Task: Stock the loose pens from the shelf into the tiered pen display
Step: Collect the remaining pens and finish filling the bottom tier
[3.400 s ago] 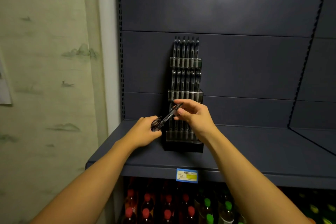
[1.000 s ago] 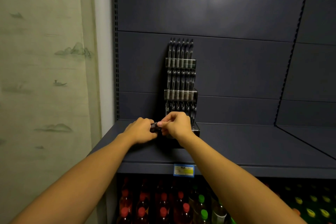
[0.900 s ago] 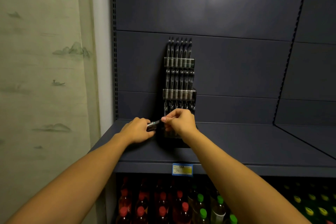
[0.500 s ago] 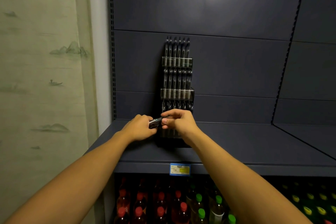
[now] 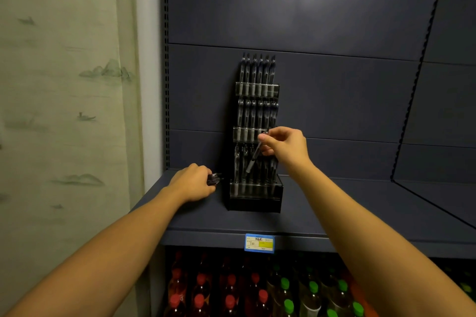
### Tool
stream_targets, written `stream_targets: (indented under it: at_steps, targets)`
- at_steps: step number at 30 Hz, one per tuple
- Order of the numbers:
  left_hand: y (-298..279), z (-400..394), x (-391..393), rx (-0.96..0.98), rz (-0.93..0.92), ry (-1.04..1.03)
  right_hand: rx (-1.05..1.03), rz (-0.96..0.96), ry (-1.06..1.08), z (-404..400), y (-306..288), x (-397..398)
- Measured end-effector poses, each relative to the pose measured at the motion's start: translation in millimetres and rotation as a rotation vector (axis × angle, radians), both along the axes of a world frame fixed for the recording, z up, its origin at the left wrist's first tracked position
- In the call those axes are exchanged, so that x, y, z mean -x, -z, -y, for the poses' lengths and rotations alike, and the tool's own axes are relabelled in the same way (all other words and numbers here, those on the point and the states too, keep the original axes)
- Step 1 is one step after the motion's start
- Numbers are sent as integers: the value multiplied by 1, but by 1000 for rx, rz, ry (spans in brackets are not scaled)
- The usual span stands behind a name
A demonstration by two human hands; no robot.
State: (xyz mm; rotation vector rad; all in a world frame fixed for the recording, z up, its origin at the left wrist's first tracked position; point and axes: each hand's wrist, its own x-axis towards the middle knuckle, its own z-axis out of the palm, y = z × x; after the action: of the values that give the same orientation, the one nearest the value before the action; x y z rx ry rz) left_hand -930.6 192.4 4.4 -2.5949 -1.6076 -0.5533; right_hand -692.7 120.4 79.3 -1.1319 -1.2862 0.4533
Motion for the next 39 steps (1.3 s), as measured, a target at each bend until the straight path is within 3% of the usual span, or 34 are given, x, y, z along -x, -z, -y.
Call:
stream_targets:
  at_steps: [3, 6, 26, 39]
  targets:
    - [0, 1, 0, -5, -46, 11, 23, 207, 67, -3, -6, 0]
    - [1, 2, -1, -14, -67, 21, 50, 295, 101, -6, -8, 6]
    - [2, 7, 4, 13, -72, 23, 129, 501, 111, -31, -1, 25]
    - [1, 8, -1, 18, -42, 43, 353, 587, 116, -32, 20, 31]
